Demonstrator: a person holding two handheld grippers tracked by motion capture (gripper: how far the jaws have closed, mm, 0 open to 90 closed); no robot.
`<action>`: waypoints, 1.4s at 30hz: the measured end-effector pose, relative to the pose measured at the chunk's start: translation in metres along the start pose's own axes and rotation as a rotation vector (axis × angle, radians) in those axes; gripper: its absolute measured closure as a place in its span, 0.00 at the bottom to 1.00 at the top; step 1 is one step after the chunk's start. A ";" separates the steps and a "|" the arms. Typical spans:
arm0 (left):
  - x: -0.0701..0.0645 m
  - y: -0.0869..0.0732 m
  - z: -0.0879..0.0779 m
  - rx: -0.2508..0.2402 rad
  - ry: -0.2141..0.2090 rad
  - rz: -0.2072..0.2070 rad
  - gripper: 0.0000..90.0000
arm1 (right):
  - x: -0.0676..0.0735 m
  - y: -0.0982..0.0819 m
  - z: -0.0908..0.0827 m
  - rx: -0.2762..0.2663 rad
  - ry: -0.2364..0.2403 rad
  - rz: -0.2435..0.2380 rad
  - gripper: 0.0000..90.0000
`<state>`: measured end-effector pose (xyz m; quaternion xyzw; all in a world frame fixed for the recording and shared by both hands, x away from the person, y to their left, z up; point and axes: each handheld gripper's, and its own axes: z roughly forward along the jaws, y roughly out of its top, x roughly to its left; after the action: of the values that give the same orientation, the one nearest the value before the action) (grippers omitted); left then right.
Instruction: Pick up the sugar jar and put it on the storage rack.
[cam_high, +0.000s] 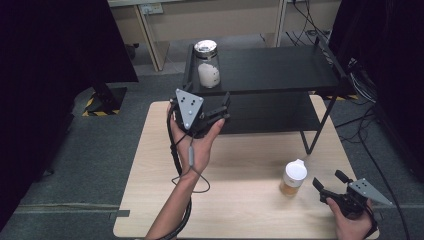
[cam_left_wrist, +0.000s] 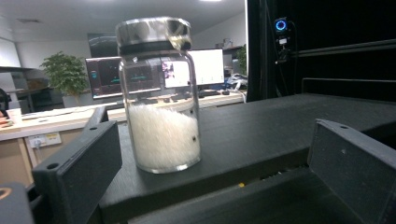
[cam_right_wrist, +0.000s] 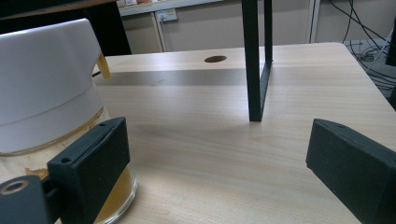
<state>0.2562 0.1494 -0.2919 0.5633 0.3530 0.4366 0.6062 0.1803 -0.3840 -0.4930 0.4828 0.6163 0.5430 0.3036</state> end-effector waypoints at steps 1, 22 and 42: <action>0.000 -0.003 -0.002 -0.002 -0.003 0.000 0.03 | 0.000 0.000 0.000 0.000 0.000 -0.001 0.07; 0.001 -0.074 -0.029 -0.017 -0.062 -0.045 0.02 | 0.001 0.000 0.000 0.001 -0.003 -0.005 0.07; 0.005 -0.129 -0.044 0.053 -0.092 -0.056 0.00 | 0.001 0.000 0.000 -0.001 -0.002 -0.006 0.07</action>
<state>0.2343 0.1728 -0.4247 0.5886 0.3517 0.3837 0.6186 0.1799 -0.3829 -0.4929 0.4814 0.6173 0.5417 0.3062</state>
